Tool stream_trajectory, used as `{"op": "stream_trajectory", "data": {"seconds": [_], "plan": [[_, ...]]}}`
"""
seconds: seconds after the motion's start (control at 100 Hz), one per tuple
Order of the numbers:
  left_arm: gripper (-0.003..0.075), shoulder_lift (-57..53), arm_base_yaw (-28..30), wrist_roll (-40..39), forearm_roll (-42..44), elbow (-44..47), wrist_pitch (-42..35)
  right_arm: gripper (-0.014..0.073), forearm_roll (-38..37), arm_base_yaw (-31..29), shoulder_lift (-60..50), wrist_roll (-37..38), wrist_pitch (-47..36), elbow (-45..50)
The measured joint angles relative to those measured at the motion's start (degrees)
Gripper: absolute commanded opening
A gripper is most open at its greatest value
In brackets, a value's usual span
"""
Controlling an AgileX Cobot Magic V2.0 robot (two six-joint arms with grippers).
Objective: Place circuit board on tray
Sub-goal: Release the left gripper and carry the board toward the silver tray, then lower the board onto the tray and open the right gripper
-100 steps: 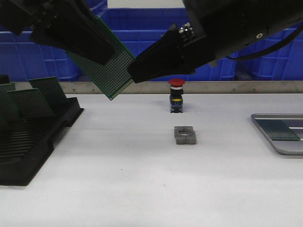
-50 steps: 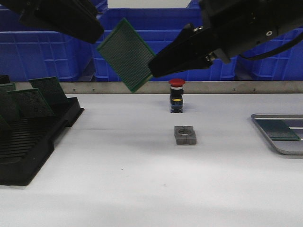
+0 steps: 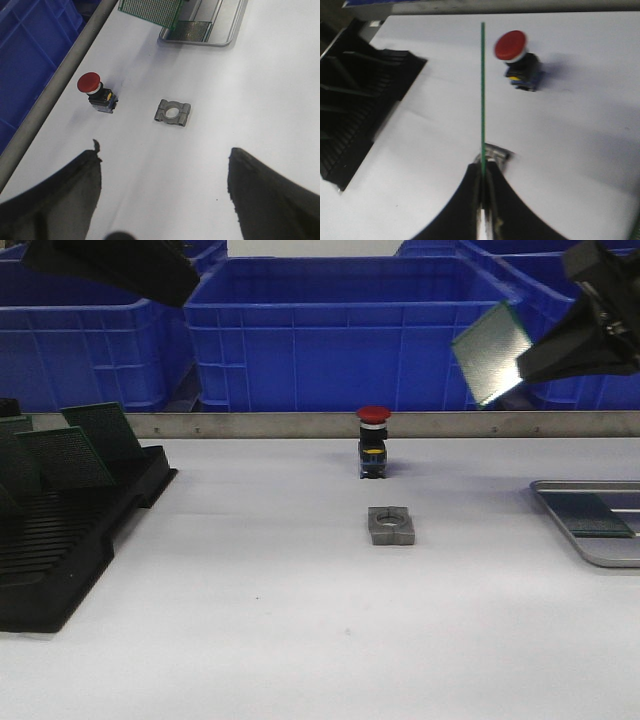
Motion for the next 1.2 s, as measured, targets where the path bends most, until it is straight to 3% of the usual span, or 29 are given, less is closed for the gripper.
{"op": "stream_trajectory", "data": {"seconds": [0.34, 0.9, 0.99, 1.2], "plan": [[0.0501, 0.00, 0.00, 0.00, -1.40, 0.00, 0.00, -0.0067, -9.68, -11.68, 0.08, 9.90, -0.57, 0.00], [0.0493, 0.00, 0.00, 0.00, -1.53, 0.00, 0.00, -0.0055, -12.52, -12.49, 11.82, 13.73, -4.28, 0.00], [0.0493, 0.00, 0.00, 0.00, -1.53, 0.00, 0.00, 0.0051, -12.52, -12.49, 12.07, 13.73, -4.53, 0.00], [0.0493, 0.00, 0.00, 0.00, -1.53, 0.00, 0.00, 0.0526, -12.52, -12.49, 12.07, 13.75, -4.53, 0.00]]}}
